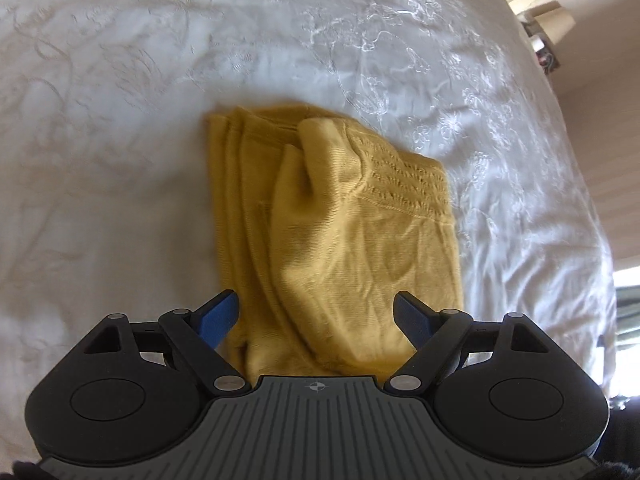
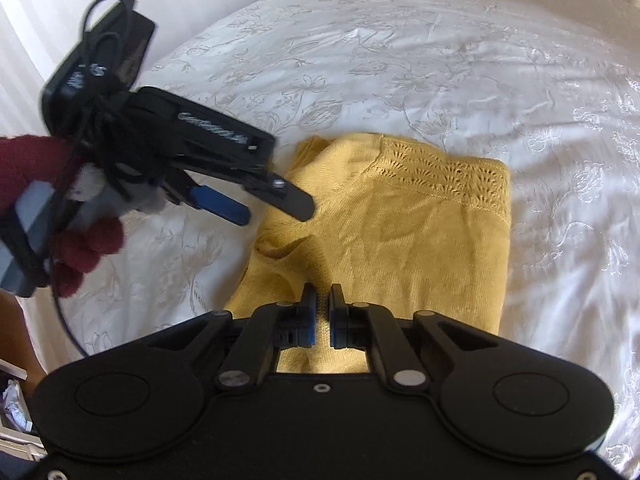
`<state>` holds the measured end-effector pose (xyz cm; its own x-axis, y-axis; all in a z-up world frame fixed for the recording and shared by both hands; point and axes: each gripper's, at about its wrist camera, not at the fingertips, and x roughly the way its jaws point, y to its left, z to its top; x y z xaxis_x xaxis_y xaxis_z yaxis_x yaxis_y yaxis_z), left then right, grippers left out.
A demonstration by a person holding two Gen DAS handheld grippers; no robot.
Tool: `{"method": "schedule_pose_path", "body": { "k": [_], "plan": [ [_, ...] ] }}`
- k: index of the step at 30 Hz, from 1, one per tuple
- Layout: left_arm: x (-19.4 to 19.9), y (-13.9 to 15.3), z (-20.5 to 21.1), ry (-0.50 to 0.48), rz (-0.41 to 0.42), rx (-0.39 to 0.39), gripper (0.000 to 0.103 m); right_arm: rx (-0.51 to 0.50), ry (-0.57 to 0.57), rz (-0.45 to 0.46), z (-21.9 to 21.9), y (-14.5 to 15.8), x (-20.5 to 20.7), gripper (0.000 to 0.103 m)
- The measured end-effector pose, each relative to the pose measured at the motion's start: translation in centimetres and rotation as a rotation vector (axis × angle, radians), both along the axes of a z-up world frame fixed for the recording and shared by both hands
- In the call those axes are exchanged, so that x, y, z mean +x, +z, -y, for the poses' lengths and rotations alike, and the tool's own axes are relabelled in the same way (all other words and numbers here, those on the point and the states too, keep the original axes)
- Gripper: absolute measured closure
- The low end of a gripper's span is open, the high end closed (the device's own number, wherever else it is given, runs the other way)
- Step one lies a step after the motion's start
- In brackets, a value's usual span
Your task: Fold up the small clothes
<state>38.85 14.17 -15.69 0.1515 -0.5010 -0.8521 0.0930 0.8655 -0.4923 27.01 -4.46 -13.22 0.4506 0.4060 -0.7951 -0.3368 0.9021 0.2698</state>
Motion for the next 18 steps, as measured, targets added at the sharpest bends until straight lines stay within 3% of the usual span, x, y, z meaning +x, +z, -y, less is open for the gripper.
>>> {"method": "schedule_pose_path", "body": {
  "k": [4, 6, 9, 10, 13, 15, 16, 18],
  "plan": [
    [1.3, -1.3, 0.7, 0.061, -0.015, -0.029, 0.021, 0.011, 0.025, 0.002, -0.4, 0.3, -0.7, 0.092],
    [1.8, -1.4, 1.1, 0.074, 0.007, -0.014, 0.038, 0.025, 0.027, -0.004, -0.5, 0.0, -0.7, 0.092],
    [2.4, -0.9, 1.3, 0.078, 0.062, 0.045, 0.087, 0.036, 0.032, -0.007, -0.8, 0.0, -1.0, 0.092],
    [2.4, -0.2, 1.2, 0.075, 0.106, 0.062, 0.092, 0.038, 0.037, -0.005, -0.9, 0.1, -1.1, 0.092],
    [1.2, 2.5, 1.4, 0.023, 0.264, 0.105, 0.092, 0.033, 0.076, 0.009, -2.0, 0.1, -1.5, 0.092],
    [0.4, 3.1, 1.8, -0.036, 0.337, 0.180, 0.091, -0.001, 0.126, 0.005, -3.3, -0.7, -1.7, 0.091],
    [0.4, 2.5, 1.8, -0.046, 0.322, 0.214, 0.087, -0.023, 0.151, -0.019, -4.1, -1.6, -1.5, 0.085],
    [1.2, 0.0, 1.1, -0.034, 0.194, 0.235, 0.079, -0.051, 0.183, -0.066, -5.1, -3.1, -1.2, 0.081]
  ]
}}
